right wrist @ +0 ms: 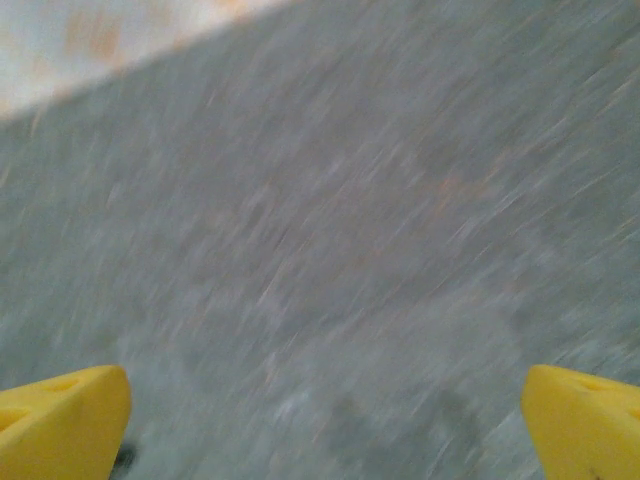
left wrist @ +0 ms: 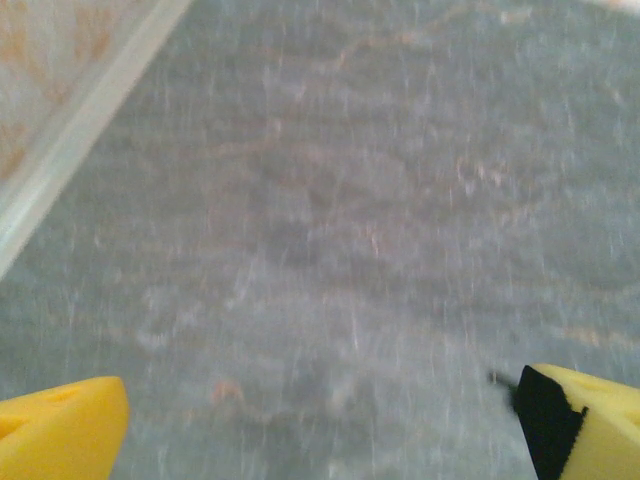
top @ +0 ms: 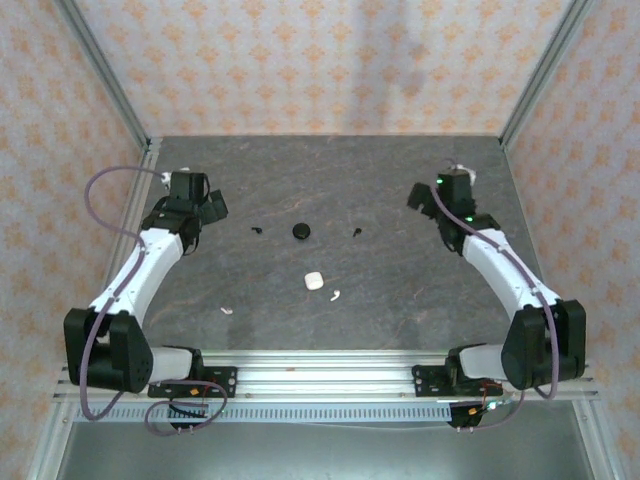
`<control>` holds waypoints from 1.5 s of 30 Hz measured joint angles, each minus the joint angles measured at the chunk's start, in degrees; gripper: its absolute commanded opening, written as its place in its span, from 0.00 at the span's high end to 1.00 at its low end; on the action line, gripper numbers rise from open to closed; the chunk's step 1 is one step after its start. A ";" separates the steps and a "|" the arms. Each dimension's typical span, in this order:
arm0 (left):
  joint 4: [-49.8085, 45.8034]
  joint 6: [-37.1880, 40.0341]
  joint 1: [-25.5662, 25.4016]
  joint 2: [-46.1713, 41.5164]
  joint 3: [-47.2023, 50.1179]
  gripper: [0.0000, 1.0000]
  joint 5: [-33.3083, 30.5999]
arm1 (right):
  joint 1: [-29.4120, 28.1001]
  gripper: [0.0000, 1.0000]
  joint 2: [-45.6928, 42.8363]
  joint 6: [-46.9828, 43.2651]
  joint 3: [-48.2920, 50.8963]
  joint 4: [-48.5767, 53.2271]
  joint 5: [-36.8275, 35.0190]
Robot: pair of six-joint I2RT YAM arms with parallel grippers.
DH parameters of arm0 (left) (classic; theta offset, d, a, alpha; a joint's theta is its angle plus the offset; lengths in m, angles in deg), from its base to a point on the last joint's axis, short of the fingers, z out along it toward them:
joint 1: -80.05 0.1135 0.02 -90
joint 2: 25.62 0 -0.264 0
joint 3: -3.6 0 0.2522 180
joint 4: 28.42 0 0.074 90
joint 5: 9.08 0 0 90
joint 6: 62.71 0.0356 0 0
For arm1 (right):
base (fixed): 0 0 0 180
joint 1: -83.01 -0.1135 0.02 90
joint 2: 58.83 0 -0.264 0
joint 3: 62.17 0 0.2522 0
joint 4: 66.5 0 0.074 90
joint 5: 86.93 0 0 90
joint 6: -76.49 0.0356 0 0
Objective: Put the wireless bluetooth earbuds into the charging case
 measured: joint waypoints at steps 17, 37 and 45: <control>-6.58 -8.90 -17.49 -12.66 13.57 0.02 15.47 | -37.70 0.16 26.60 8.92 -20.44 18.47 4.55; -5.20 -12.33 -20.09 -12.07 14.01 0.02 15.43 | -38.21 0.28 35.45 9.88 -27.98 25.07 9.60; -5.05 -12.33 -20.13 -11.39 14.01 0.02 15.41 | -38.23 0.28 38.93 9.88 -29.18 25.83 11.72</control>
